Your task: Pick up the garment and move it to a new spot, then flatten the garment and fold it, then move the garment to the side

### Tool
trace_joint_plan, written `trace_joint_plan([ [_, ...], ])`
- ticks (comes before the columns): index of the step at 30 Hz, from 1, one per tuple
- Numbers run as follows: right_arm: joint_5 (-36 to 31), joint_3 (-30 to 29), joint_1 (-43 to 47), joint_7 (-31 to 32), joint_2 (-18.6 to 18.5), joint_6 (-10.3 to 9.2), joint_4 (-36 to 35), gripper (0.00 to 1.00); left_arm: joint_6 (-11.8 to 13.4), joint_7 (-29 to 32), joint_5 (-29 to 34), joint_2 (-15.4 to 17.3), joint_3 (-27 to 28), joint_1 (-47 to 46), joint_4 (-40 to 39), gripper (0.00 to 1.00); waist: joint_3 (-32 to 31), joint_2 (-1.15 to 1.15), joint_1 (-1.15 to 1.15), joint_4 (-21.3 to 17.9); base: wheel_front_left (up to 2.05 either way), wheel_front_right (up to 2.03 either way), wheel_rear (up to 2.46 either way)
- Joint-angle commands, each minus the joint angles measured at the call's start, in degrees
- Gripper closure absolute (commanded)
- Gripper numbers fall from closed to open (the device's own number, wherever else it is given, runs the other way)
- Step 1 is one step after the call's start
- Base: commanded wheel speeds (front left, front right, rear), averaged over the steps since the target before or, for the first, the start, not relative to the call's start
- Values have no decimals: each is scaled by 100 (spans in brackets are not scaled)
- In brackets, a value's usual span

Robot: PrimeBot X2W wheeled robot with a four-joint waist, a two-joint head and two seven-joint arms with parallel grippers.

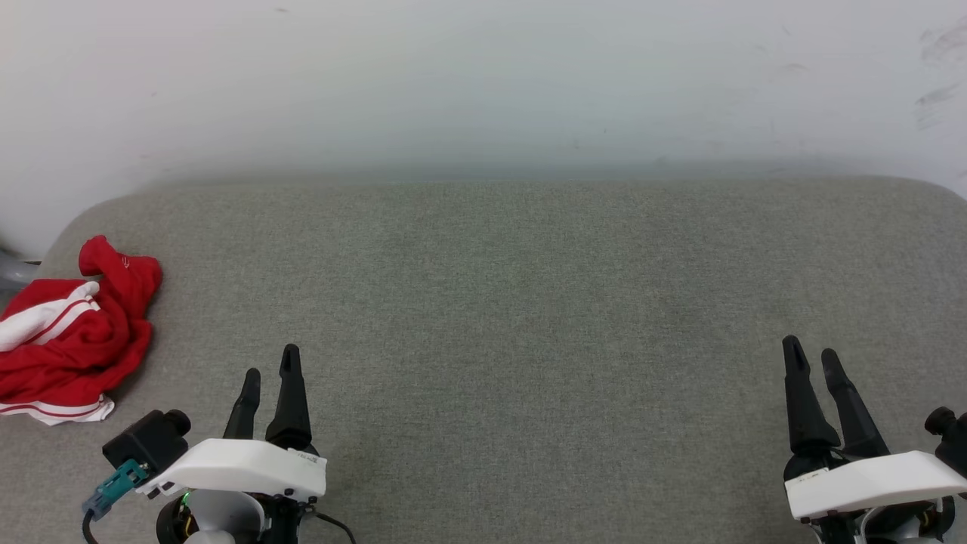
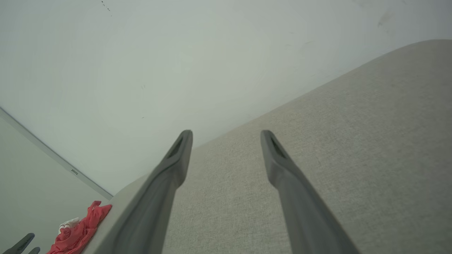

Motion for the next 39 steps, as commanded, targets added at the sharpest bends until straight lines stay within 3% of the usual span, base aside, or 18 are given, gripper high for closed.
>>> trace_joint_plan([
  [1,-278,12,2,-81,-1,1,-121,0,34,-79,290,15,-57,-13,-86,0,2,0,0,2,0,0,0],
  [20,-1522,50,139,-368,0,1,-135,0,251,-368,1591,17,-298,64,-204,0,-15,0,0,43,0,0,0],
  [39,-2548,7,250,-627,2,0,-263,0,295,-625,2632,20,-451,158,-196,0,-23,0,0,51,0,0,0],
])
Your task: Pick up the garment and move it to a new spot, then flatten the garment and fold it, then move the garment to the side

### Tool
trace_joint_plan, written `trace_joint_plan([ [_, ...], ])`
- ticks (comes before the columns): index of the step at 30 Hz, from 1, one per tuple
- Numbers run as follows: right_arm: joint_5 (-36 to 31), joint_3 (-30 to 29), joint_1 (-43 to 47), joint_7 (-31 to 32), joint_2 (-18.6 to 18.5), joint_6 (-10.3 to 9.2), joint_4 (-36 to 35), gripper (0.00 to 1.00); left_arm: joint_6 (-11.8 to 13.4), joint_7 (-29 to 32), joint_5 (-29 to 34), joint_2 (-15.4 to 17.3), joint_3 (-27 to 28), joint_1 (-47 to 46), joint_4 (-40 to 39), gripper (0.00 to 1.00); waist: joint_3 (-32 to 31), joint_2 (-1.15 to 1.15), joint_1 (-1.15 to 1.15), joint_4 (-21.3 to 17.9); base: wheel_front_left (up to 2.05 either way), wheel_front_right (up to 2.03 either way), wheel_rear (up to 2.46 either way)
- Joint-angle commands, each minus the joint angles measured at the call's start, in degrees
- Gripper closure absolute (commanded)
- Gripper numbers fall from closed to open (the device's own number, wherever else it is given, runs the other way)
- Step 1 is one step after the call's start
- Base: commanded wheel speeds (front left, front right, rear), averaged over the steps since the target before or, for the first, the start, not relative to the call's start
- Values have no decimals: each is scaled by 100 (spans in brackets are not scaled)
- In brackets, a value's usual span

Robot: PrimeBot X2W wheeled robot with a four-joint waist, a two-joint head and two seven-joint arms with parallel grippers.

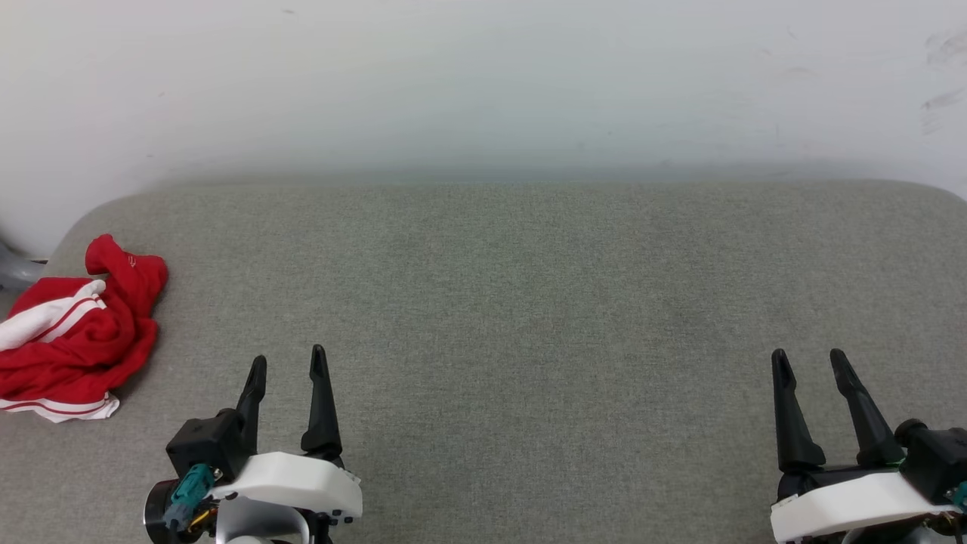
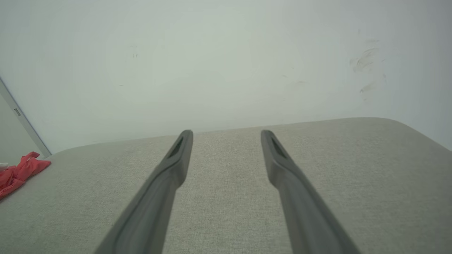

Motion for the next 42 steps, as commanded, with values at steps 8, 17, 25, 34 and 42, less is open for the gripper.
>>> trace_joint_plan([
  [8,-485,-19,60,-144,3,-1,-166,0,59,-133,469,15,-49,44,-43,0,-6,0,0,6,0,0,0],
  [17,-857,2,110,-247,4,-2,-290,0,92,-235,760,16,-90,54,-65,0,6,0,0,26,0,0,0],
  [25,-950,11,146,-324,5,-2,-313,0,38,-321,834,16,-113,93,-39,0,10,0,0,38,0,0,0],
  [34,-961,38,187,-416,6,-3,-300,0,-12,-414,908,17,-137,116,20,0,18,0,0,49,0,0,0],
  [42,-604,-24,150,-407,6,-3,-190,0,-69,-402,703,17,-119,93,104,0,21,0,0,59,0,0,0],
])
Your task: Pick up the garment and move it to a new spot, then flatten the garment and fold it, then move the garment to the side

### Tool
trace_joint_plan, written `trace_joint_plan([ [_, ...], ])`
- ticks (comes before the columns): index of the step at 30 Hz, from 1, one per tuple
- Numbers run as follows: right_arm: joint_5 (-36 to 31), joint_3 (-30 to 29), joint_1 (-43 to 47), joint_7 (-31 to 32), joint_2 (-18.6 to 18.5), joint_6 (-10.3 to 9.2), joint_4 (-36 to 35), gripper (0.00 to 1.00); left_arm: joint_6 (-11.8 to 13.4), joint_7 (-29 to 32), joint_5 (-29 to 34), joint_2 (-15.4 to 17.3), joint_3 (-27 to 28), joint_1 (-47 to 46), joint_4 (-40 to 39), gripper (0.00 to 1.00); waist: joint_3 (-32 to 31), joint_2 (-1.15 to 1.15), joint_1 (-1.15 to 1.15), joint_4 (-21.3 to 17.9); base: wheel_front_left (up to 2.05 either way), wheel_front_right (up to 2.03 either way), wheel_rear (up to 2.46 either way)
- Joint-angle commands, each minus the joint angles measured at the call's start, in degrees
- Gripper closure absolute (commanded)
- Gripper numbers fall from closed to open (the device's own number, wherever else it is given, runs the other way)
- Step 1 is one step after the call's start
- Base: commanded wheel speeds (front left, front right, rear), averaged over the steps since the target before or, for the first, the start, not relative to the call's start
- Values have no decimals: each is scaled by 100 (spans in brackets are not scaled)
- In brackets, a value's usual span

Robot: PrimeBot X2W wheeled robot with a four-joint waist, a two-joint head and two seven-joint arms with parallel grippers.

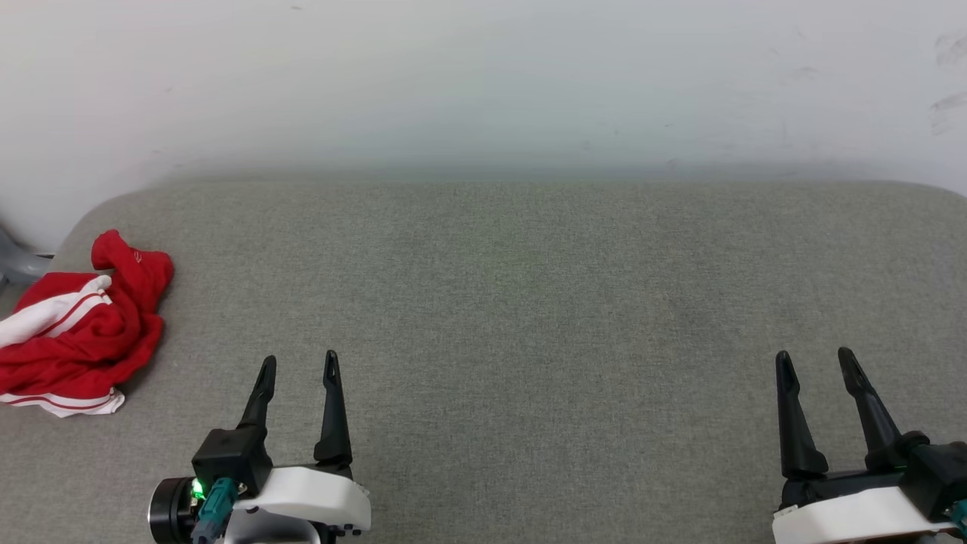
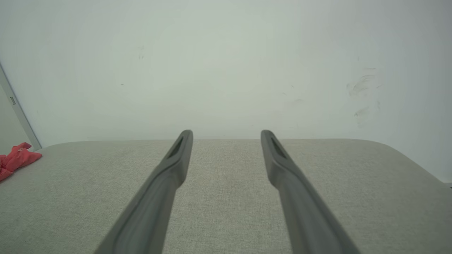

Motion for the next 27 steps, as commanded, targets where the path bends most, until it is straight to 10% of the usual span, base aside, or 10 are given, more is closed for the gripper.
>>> trace_joint_plan([
  [1,33,-10,6,-16,7,-4,15,0,-15,-16,-40,11,3,34,11,0,-2,0,0,1,0,0,0],
  [27,237,5,38,-16,7,-4,157,0,-23,-16,-39,11,58,12,149,0,-11,0,0,61,0,0,0],
])
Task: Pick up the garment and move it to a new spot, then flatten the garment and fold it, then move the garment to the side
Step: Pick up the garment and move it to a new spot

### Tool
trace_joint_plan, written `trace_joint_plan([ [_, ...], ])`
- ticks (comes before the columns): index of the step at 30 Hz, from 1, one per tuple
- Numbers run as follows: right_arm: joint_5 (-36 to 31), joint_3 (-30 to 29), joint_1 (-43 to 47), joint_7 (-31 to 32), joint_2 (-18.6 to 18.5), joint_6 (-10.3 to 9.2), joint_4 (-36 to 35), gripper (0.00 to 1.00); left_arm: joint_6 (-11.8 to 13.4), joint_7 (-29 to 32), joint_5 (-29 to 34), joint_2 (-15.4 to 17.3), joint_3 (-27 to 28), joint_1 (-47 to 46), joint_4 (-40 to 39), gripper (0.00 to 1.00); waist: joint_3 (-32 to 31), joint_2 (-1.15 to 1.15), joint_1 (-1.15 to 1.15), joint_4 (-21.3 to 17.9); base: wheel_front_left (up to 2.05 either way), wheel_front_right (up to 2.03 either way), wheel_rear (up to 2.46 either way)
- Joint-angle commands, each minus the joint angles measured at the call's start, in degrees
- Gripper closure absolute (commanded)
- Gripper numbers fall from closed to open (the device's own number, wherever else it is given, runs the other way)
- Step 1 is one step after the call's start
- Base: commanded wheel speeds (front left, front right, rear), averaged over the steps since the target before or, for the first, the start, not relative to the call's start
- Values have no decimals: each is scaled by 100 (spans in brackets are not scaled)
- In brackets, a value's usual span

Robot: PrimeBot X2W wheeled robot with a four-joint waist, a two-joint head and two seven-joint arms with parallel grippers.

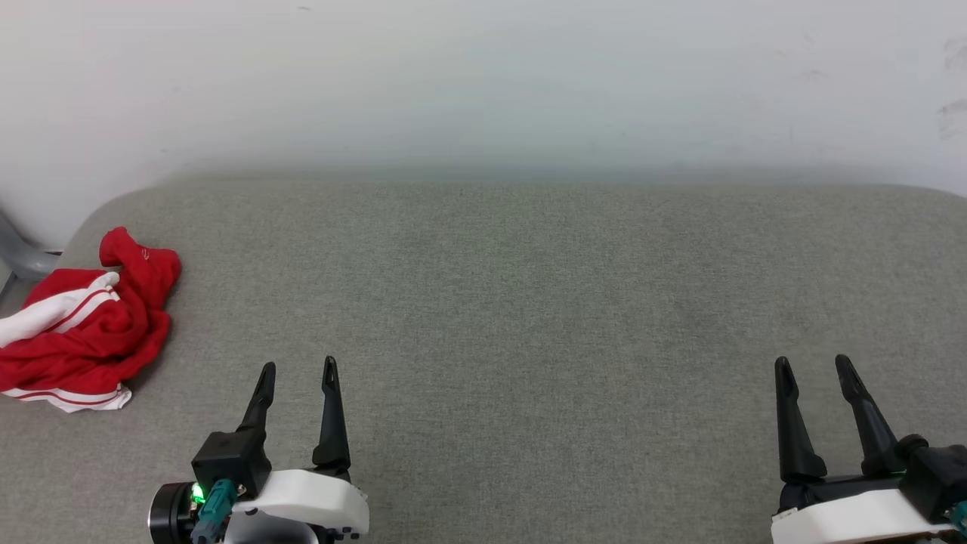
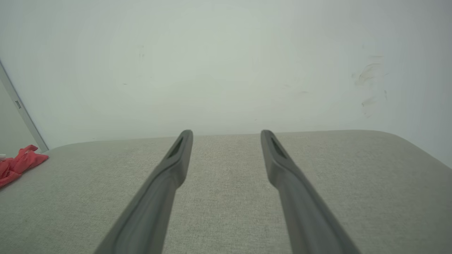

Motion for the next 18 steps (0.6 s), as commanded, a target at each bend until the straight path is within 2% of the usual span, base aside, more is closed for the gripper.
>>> trace_joint_plan([
  [1,8,4,36,-16,7,-4,11,0,20,-16,35,11,18,5,12,0,1,0,0,31,0,0,0],
  [9,29,34,76,-16,7,-4,25,0,44,-16,129,11,88,-34,48,0,4,0,0,337,0,0,0],
  [18,23,66,102,-15,7,-4,21,0,25,-16,194,10,201,-50,71,0,43,0,0,928,0,0,0],
])
